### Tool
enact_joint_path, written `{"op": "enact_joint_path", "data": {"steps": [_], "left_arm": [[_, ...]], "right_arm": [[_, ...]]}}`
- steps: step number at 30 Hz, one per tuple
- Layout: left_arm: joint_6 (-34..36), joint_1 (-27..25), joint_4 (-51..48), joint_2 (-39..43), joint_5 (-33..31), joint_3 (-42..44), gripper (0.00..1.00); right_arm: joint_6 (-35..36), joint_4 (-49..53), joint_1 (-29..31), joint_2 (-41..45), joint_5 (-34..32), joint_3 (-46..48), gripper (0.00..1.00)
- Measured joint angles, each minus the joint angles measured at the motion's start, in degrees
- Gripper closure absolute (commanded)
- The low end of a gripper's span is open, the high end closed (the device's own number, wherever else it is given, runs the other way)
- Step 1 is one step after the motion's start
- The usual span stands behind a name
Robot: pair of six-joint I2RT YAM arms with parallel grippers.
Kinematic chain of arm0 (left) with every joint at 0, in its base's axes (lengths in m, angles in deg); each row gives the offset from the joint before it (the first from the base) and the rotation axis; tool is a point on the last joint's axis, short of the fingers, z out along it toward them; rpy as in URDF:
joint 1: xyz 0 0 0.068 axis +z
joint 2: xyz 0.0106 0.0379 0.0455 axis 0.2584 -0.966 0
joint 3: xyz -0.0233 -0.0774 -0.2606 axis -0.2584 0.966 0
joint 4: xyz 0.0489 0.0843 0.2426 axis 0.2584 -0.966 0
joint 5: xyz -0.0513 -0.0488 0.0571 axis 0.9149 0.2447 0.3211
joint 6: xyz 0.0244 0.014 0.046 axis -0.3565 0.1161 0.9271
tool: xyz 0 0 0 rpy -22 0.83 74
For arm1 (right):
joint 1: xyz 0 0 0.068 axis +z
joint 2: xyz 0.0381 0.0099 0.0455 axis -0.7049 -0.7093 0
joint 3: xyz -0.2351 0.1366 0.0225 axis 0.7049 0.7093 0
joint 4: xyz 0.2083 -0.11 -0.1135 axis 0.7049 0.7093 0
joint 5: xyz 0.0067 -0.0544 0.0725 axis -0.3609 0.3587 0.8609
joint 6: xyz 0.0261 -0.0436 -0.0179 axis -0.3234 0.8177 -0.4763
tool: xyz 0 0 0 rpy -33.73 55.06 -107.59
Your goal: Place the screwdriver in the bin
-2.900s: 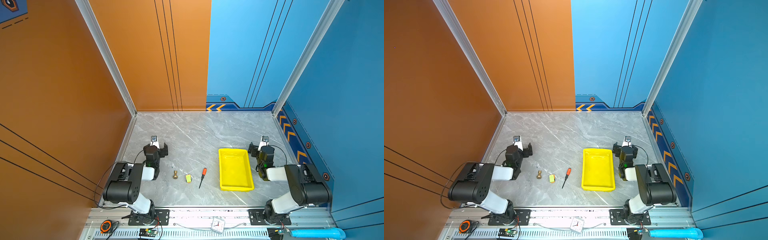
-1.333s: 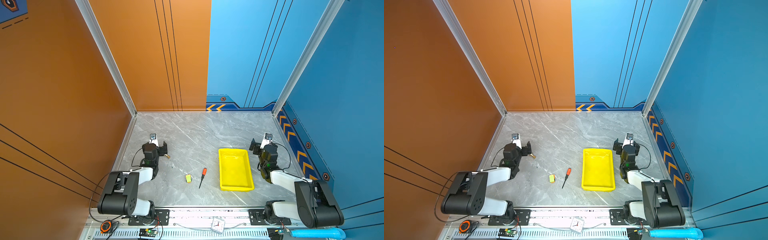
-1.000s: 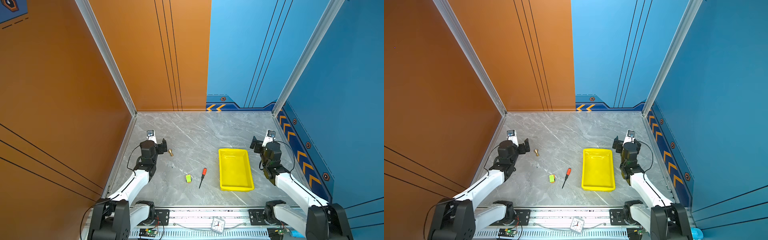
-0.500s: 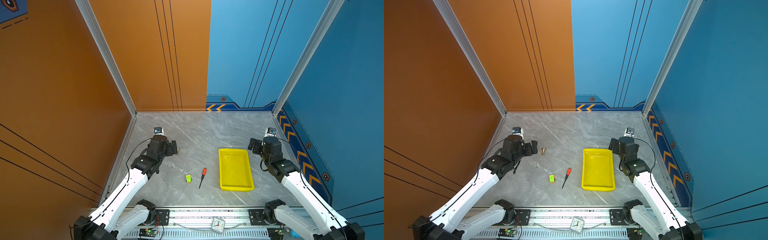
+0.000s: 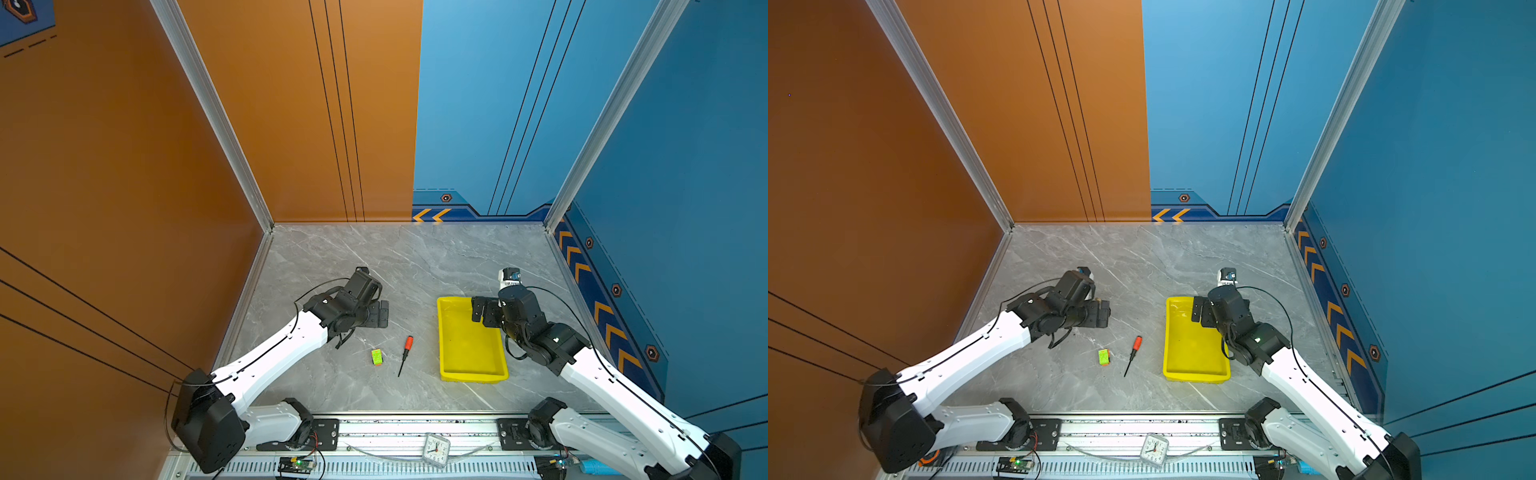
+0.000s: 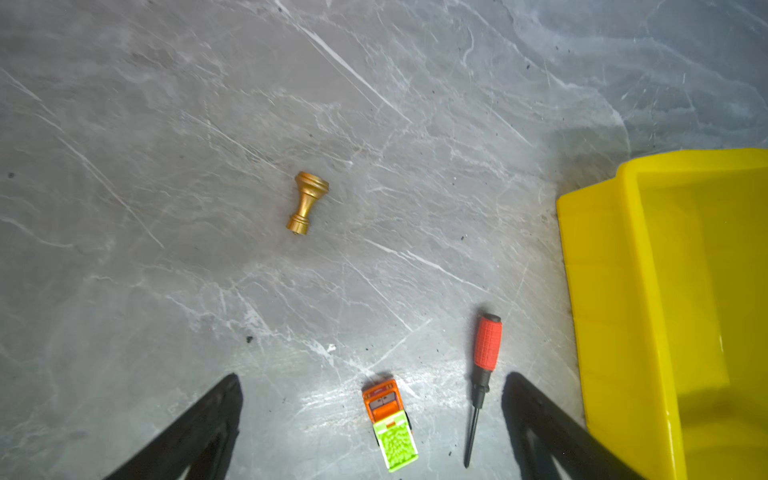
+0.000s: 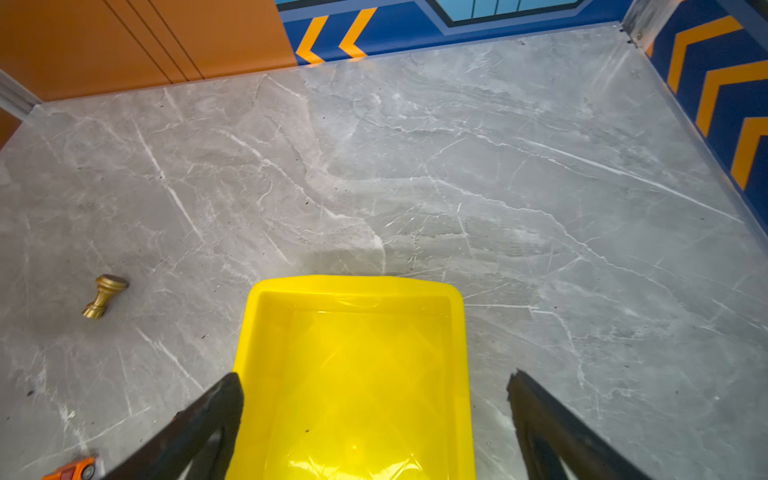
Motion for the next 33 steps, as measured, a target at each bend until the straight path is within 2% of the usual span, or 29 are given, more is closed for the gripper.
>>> {"op": "enact_joint_path", "data": {"steps": [8, 16, 22, 33], "left_arm": [[-2.05, -4.59, -0.33, -9.38, 4.28, -5.53, 0.00], [-3.37, -5.81, -0.04, -15.21, 6.99, -6.75, 0.02], [-3.30, -6.91, 0.24, -19.15, 8.37, -8.41, 0.09], [-2.95, -11.63, 0.37, -26.38, 8.94, -10.12, 0.27]], "right_arm": [[4.70, -1.99, 6.38, 4.02, 4.74, 2.43, 0.00], [14.82, -4.87, 7.39, 12.50, 17.66, 10.03, 0.00], [18.88, -5.88, 7.58, 16.79, 23.71, 12.13, 0.00], [20.31, -5.88, 8.26, 16.26, 25.79, 12.13, 0.00]]}}
